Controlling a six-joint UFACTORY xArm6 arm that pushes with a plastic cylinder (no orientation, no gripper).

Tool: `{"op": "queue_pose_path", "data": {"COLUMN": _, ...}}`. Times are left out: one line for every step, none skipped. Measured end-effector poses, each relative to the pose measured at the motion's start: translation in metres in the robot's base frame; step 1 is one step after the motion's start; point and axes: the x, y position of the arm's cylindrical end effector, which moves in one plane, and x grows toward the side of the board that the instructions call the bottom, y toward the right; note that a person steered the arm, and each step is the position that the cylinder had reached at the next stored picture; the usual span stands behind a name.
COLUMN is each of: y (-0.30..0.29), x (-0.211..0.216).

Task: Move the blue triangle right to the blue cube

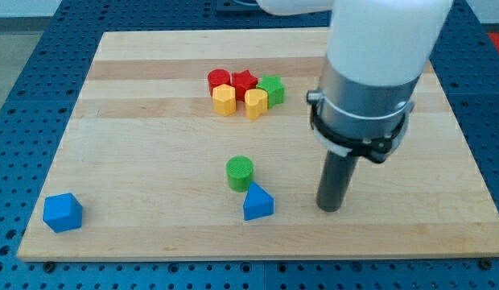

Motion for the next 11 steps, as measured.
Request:
{"op": "queue_pose_path", "data": {"y": -0.050, "x": 0.000}}
{"op": "queue_pose_path", "data": {"y": -0.115, "x": 0.000}}
{"op": "queue_pose_path", "data": {"y": -0.184, "x": 0.000}}
{"op": "queue_pose_path", "data": {"y": -0.199, "x": -0.001}}
{"op": "queue_pose_path", "data": {"y": -0.167, "x": -0.002}}
{"op": "queue_pose_path", "data": {"y": -0.144, "x": 0.008}}
{"op": "queue_pose_path", "data": {"y": -0.164, "x": 0.025}}
{"op": "queue_pose_path", "data": {"y": -0.211, "x": 0.022}}
{"op": "queue_pose_path", "data": {"y": -0.238, "x": 0.015}}
{"op": "queue_pose_path", "data": {"y": -0.238, "x": 0.015}}
{"op": "queue_pose_path", "data": {"y": -0.238, "x": 0.015}}
